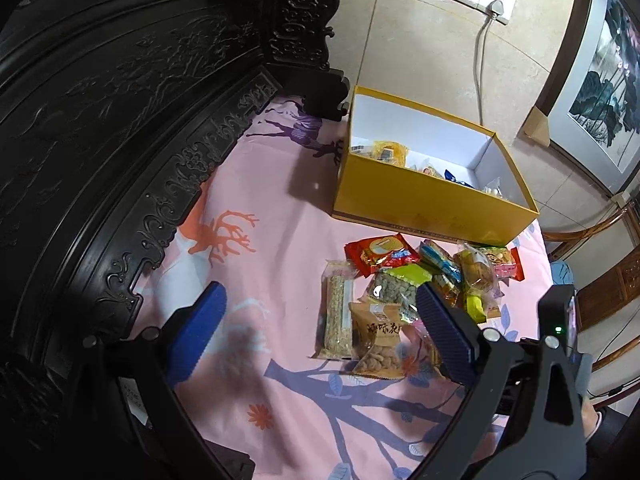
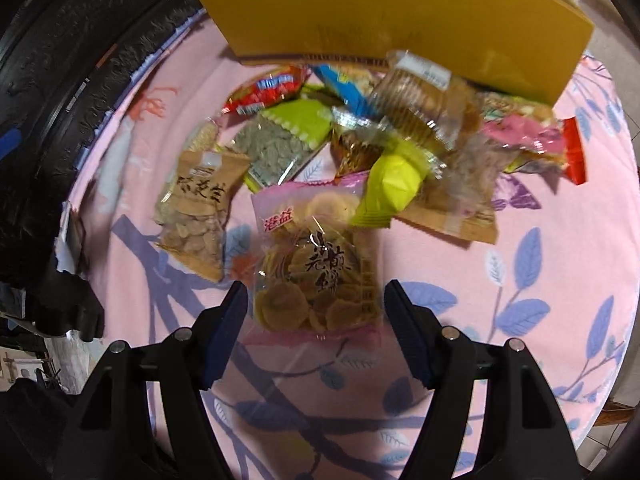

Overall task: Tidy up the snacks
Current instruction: 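Move both tools back to the pile and grasp the pink-labelled cracker bag with the right tool, then grasp the brown peanut bag with the left tool while the right holds the cracker bag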

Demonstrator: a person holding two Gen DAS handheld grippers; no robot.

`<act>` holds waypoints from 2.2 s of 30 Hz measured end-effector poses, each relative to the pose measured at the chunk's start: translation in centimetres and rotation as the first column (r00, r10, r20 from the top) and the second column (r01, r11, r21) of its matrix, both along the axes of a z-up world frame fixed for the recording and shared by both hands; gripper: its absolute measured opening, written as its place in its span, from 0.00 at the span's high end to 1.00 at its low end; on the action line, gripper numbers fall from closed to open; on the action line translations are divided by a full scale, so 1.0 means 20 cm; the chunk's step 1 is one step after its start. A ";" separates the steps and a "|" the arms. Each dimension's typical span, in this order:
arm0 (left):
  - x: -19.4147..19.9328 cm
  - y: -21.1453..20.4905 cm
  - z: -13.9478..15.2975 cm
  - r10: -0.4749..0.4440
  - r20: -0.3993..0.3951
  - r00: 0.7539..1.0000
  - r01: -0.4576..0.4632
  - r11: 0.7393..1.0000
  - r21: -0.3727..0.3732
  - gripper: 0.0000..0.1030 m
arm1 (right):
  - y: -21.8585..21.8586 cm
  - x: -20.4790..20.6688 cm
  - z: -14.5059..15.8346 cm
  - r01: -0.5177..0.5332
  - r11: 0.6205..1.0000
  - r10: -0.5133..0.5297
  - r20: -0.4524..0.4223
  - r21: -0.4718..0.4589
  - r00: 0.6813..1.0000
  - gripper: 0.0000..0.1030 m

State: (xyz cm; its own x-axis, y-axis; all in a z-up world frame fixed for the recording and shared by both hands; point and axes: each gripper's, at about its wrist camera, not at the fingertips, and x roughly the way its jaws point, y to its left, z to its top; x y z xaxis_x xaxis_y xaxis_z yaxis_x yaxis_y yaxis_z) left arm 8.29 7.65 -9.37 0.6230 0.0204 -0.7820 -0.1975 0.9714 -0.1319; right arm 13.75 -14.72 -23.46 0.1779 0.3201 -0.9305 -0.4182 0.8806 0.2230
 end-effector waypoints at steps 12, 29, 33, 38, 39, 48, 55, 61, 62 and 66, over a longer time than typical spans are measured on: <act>-0.01 0.03 -0.01 0.017 -0.013 1.000 -0.017 1.000 0.002 0.06 | 0.17 0.03 -0.10 -0.062 0.990 0.069 0.047 -0.130 0.996 0.28; 0.07 -0.14 -0.20 -0.116 -0.116 0.986 0.121 0.992 0.036 0.06 | -0.09 -0.09 0.11 0.028 0.999 -0.030 0.046 0.046 0.998 0.45; 0.11 -0.25 -0.31 -0.206 -0.163 0.965 0.214 0.976 0.034 0.06 | -0.14 -0.15 0.18 0.057 0.996 -0.062 0.064 0.074 0.996 0.45; 0.17 -0.37 -0.45 -0.269 -0.209 0.940 0.282 0.959 0.033 0.06 | -0.26 -0.17 0.24 0.108 0.990 -0.114 0.075 0.088 0.991 0.45; 0.18 -0.39 -0.48 -0.276 -0.219 0.936 0.288 0.957 0.028 0.06 | -0.28 -0.16 0.24 0.120 0.989 -0.127 0.073 0.091 0.989 0.45; 0.26 -0.37 -0.66 -0.265 -0.306 0.914 0.263 0.964 -0.047 0.27 | -0.36 -0.18 0.23 0.179 0.978 -0.187 0.071 0.107 0.980 0.45; 0.31 -0.44 -0.70 -0.301 -0.312 0.901 0.305 0.952 -0.036 0.36 | -0.38 -0.19 0.23 0.188 0.975 -0.197 0.070 0.119 0.978 0.45; 0.32 -0.44 -0.77 -0.287 -0.348 0.893 0.284 0.957 -0.059 0.55 | -0.40 -0.19 0.24 0.200 0.972 -0.210 0.074 0.124 0.975 0.45; 0.32 -0.43 -0.77 -0.283 -0.345 0.895 0.279 0.958 -0.062 0.57 | -0.40 -0.19 0.24 0.202 0.971 -0.213 0.075 0.126 0.974 0.45; 0.30 -0.41 -0.76 -0.287 -0.335 0.897 0.274 0.958 -0.086 0.61 | -0.41 -0.18 0.26 0.205 0.969 -0.217 0.079 0.137 0.973 0.45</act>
